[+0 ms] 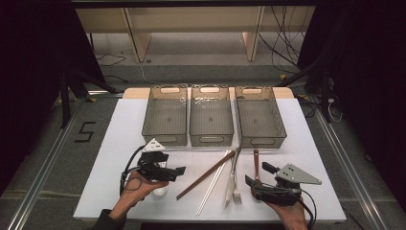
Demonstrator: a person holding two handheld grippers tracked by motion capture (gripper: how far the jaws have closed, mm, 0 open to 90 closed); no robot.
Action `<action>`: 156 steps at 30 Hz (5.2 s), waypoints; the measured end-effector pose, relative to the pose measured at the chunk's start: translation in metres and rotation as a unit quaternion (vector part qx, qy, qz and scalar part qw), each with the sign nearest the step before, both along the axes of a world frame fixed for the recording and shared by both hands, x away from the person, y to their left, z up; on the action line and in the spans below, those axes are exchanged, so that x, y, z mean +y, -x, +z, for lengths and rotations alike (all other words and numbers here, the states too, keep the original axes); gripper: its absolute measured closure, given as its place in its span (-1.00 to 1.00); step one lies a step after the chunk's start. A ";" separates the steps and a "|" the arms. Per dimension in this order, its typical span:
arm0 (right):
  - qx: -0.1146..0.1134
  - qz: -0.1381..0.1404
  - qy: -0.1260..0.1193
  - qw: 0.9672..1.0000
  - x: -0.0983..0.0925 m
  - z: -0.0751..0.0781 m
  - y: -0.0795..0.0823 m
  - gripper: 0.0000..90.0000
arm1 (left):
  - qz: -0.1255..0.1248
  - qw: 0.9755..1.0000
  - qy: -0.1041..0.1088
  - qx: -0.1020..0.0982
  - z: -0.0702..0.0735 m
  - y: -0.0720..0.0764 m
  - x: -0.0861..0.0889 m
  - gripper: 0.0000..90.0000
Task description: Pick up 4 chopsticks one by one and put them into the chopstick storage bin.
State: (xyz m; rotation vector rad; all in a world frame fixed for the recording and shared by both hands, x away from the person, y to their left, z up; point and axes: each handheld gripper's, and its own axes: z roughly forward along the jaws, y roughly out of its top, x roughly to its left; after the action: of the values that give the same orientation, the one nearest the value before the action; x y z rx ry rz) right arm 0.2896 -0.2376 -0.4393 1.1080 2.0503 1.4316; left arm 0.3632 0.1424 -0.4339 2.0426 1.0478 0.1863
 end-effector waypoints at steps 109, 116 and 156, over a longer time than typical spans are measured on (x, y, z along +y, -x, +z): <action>0.008 0.015 0.012 1.000 0.003 0.000 0.000 -0.48 | -0.113 0.991 -0.076 0.011 0.021 -0.037 -0.061 0.88; 0.009 0.014 0.012 1.000 0.002 -0.001 0.000 -0.48 | -0.091 0.994 -0.064 0.001 0.035 -0.045 -0.044 0.88; 0.011 0.014 0.009 1.000 0.001 -0.001 -0.001 -0.48 | 0.046 0.995 -0.073 -0.040 0.074 -0.151 0.014 0.88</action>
State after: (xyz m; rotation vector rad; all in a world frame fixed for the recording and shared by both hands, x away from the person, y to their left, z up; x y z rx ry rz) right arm 0.2902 -0.2365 -0.4403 1.0961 2.0973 1.4187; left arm 0.5137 0.1564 -0.3601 2.0983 1.1067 0.3999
